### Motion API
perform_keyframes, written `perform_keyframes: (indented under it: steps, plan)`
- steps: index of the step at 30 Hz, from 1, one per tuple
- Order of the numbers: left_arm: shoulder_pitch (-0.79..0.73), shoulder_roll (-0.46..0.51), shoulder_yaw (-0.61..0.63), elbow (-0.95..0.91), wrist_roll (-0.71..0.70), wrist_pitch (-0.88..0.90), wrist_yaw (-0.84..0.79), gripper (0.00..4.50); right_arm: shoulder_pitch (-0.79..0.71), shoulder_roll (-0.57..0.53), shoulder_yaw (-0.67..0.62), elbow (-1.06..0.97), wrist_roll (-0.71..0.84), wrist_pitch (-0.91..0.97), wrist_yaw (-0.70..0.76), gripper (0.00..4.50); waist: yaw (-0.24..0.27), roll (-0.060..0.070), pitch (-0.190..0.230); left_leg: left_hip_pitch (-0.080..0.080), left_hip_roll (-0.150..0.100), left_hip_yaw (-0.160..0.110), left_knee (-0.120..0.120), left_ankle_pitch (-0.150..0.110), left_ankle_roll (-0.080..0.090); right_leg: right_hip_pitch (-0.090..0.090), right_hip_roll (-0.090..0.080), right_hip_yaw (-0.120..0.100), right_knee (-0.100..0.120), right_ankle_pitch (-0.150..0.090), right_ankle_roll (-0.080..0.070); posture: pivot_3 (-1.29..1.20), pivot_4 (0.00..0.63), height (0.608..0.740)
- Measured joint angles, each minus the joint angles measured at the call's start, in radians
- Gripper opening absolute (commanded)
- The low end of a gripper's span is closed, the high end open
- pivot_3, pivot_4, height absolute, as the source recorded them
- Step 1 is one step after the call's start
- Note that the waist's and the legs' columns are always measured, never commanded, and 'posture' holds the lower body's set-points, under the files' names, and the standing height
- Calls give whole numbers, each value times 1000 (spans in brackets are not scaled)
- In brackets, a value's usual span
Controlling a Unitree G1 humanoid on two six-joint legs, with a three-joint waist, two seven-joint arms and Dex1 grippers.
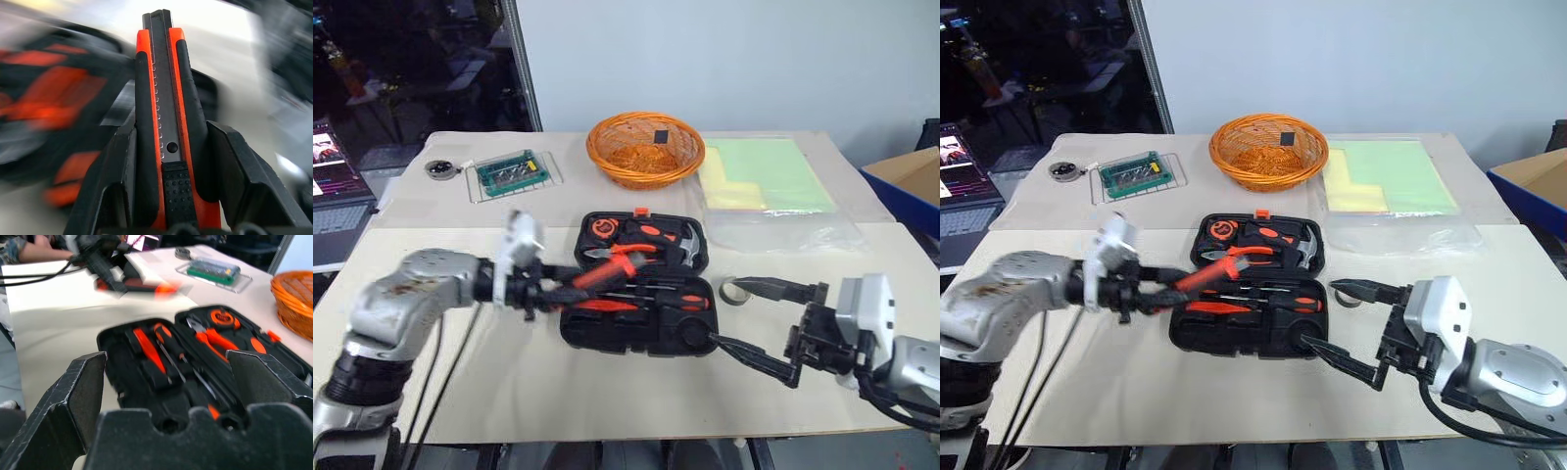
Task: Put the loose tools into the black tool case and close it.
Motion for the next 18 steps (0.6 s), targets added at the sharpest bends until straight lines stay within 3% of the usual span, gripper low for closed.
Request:
perform_keyframes:
  steps: [3, 7, 18]
  plan:
    - [-18, -29, -110, 29, 105, -79, -4, 1681, 47, -3, -54, -21, 12, 0, 20, 4500, -12, -1, 1, 4, 3, 2, 0, 0, 0, 2, 2, 1, 0, -4, 4, 0, 150, 740]
    - [-18, -27, -162, 44, 190, -145, -16, 1681, 105, -13, -110, -34, 29, 0, 46, 4500, -20, -2, 1, 6, 3, 2, 0, 0, 0, 5, 2, 2, 0, -4, 4, 0, 150, 740]
    - [-51, -56, -195, 137, 317, -263, -55, 1681, 95, -39, -125, -42, 38, 1, 53, 4500, -13, -2, 1, 8, 3, 2, 0, 0, 0, 8, 1, 1, -1, -5, 6, 0, 150, 740]
